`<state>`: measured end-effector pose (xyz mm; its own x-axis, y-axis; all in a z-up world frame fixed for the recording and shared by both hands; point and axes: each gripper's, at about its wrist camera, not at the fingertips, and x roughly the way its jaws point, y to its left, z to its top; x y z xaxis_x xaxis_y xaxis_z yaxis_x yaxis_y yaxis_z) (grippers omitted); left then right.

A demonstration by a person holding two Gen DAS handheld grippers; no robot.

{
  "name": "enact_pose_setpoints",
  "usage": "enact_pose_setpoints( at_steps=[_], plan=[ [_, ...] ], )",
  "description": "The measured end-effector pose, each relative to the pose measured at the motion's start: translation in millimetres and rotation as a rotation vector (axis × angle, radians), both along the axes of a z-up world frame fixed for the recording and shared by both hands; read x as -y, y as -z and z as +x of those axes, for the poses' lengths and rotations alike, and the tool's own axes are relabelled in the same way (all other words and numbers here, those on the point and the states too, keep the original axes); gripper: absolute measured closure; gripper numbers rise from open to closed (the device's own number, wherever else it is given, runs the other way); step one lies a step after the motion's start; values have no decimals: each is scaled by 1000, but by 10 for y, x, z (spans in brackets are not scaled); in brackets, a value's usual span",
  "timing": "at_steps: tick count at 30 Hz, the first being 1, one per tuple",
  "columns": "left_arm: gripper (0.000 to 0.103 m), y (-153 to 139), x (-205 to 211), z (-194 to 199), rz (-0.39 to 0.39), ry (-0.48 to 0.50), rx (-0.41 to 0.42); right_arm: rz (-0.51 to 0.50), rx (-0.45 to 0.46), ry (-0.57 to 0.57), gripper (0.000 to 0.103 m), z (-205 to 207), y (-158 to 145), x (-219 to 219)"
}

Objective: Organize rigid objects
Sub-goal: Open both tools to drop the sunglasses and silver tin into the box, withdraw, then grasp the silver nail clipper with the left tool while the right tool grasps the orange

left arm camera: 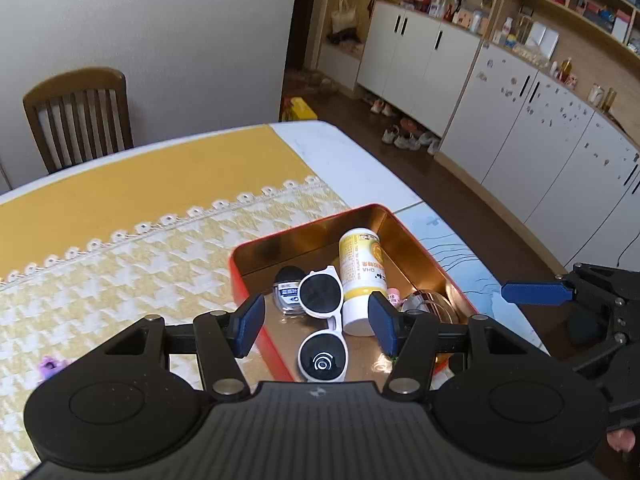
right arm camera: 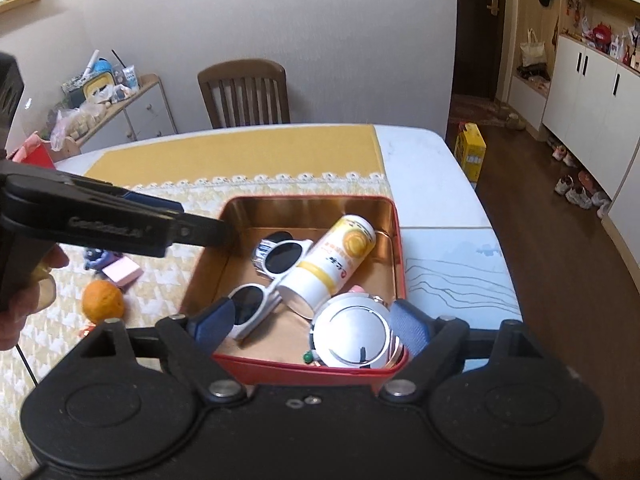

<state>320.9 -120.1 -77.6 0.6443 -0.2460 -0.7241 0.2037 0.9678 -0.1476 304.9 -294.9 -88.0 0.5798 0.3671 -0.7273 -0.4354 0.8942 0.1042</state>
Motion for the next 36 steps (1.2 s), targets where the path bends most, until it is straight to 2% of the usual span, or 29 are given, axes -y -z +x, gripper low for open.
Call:
enact_pose_setpoints(
  at_steps=[4,7,12,19,25,31,36],
  plan=[
    [47,-125,-167,-224,-24,6,21,13,17,-8,13,-119,-104,-32],
    [39,-180,-325,-393,-38,0,41,29,27,-6,9,-220,-159,-76],
    [38,-217,-618,-708,-44,-42,79,45,48,-17,4,-396,-226,-218],
    [33,-175,-1046,-1103,-6,-116,133,82,63,-36,0,-572,-259,-503],
    [23,-76,-1385,-1357,-8,-150,142,81,52,-63,0,-704,-204,-829],
    [21,132,-1582,-1548,-10,-161,111,61,22,-77,0,-802,-90,-1140],
    [21,348,-1598,-1666,13,-112,67,47,-21,-82,0,-836,35,-1383]
  ],
)
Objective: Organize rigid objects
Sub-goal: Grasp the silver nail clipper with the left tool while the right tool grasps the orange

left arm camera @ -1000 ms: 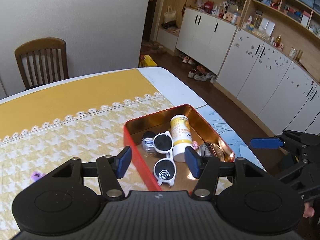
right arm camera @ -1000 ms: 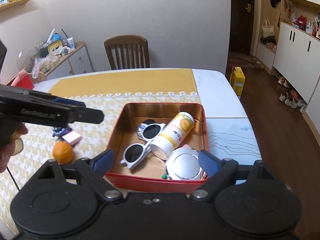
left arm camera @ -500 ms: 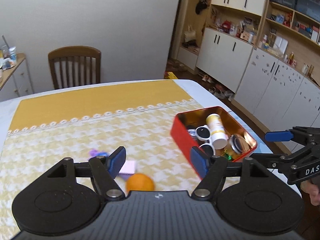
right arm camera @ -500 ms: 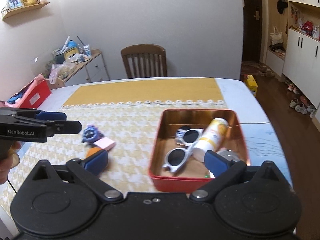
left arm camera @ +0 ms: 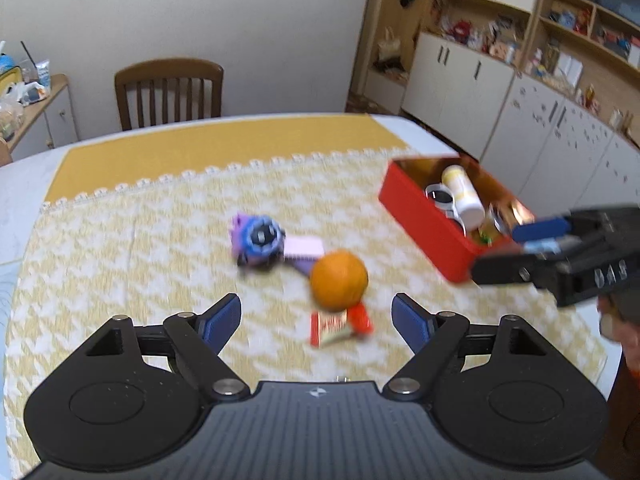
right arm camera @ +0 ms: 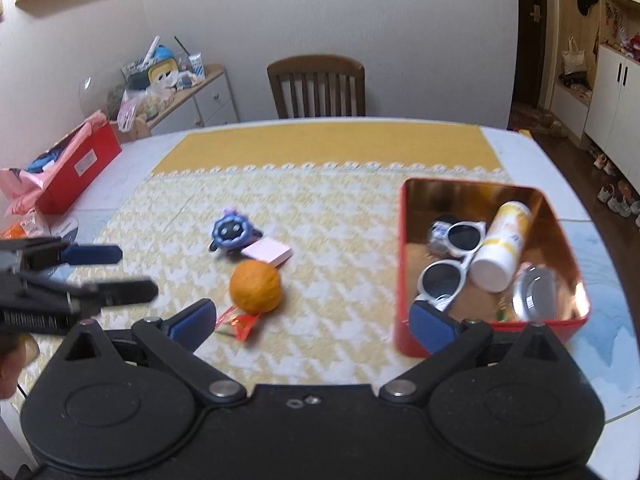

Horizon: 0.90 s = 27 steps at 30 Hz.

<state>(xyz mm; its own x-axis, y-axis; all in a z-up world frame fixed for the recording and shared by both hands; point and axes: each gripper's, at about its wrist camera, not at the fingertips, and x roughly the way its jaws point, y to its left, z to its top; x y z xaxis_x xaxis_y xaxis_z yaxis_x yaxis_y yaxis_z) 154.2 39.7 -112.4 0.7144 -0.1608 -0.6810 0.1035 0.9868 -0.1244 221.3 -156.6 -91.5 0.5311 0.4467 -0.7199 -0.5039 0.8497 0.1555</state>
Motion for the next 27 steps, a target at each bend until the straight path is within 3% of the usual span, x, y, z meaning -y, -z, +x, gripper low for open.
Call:
enact_pose_setpoints(
  at_steps=[8,21,27],
  plan=[
    [21,368,101,-173,77,74,-44,-26,-59,-6,0,25,209,-306],
    [21,798,352,-244,150,164,-80,-111,-59,-65,4,277,348,-784],
    [42,823,396,-272,159,182,-76,-135,-74,-75,9,380,459,-902]
  ],
)
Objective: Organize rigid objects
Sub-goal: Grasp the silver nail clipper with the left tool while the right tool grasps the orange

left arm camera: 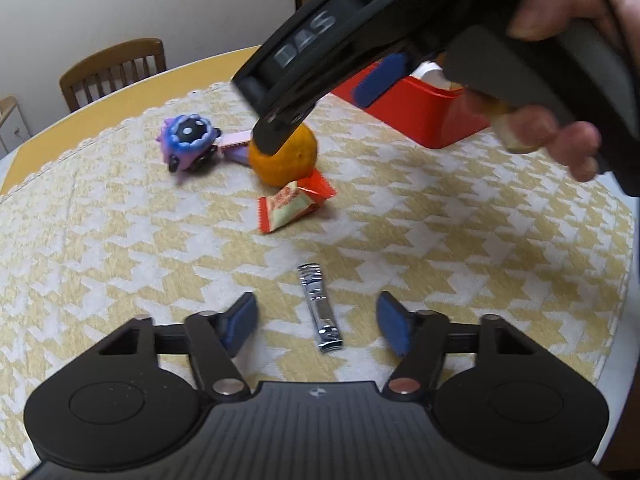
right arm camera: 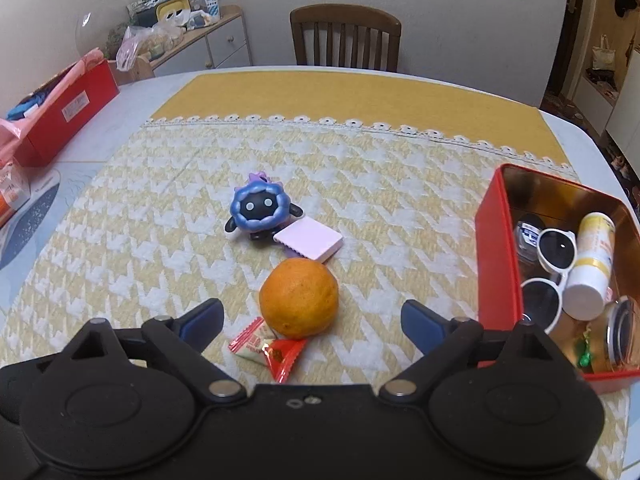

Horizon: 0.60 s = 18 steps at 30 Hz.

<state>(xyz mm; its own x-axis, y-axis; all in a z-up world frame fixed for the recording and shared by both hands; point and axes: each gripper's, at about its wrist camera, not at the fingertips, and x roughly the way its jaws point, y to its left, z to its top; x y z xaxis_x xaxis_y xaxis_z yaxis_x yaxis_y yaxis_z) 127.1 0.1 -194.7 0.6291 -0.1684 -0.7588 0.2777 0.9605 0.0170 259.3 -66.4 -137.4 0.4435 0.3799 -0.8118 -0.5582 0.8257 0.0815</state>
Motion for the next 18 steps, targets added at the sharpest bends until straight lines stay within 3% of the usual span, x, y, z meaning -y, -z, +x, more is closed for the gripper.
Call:
enact_pose_setpoints(
  at_steps=[4,7,11,13,18],
  plan=[
    [54,-7,43,-36,9,-1,6,-21,-4,-13,18,55,58,-63],
    [66,-14,72,-82,17,-14,11,-28,-3,-20,18,85,89,-108],
    [72,-25,77,-86,13,-26,7,-32,-14,-38,27,118,141,-176],
    [82,-32,59,-83,19,-48,6,-32,-16,-41,28,127,163,-212],
    [92,-45,36,-97,16,-67,4,-46,-15,-46,37,137,215,-287]
  ],
)
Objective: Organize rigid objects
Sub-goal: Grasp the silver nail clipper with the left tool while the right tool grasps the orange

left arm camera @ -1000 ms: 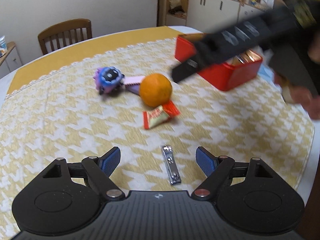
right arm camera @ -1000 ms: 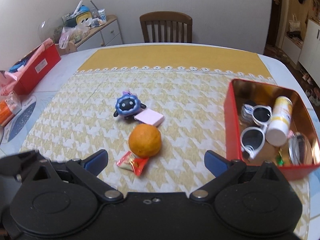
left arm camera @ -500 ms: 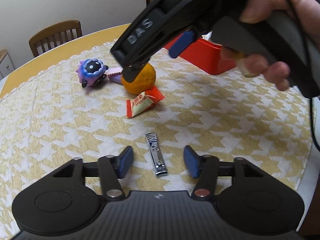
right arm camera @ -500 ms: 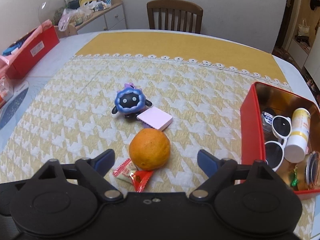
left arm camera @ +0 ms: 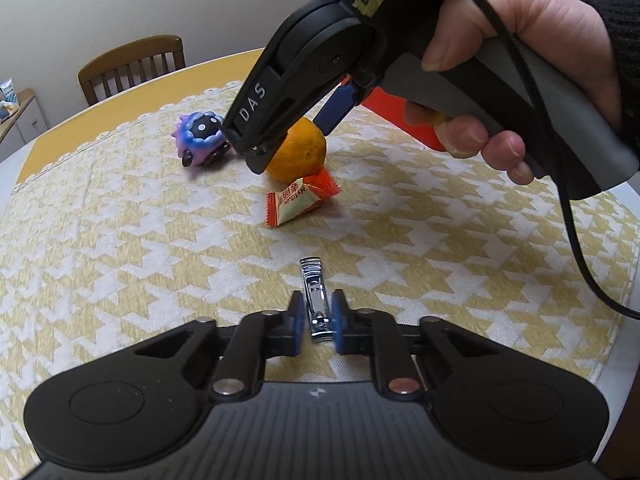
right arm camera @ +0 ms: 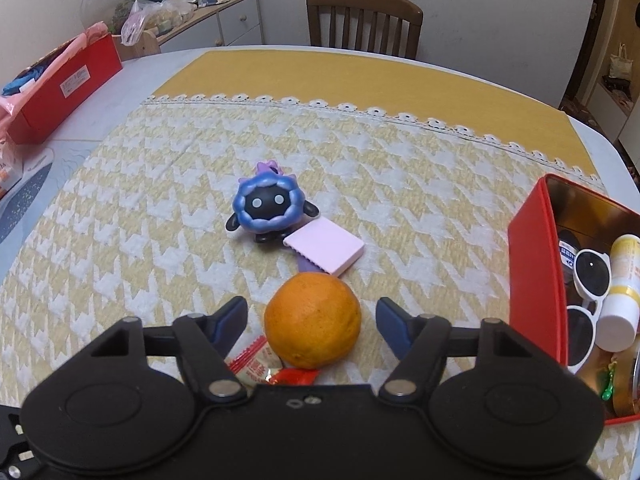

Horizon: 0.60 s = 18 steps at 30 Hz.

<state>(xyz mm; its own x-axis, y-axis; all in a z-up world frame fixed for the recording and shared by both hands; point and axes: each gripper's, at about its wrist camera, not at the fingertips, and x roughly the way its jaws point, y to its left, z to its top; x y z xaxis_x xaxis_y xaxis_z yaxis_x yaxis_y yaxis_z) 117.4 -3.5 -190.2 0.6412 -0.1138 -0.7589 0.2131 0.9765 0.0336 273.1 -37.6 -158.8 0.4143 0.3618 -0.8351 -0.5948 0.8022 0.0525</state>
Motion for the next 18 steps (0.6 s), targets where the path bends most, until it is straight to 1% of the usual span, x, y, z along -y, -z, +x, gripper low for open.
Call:
enact_pose_setpoints(
  at_steps=[2,5,12,18],
  plan=[
    [92,-3,-4,-3,-1,-3,0,-7,-1,5,48,1,11,-9],
    [92,-4,-14,11,-10,-5,-6,-11,0,8,51,0,9,-11],
    [93,-36,-79,83,-44,-40,-27,-12,7,-4,52,-50,-11,21],
    [93,-75,-127,138,-55,-63,-35,23,-5,22,52,-86,-76,183]
  ],
)
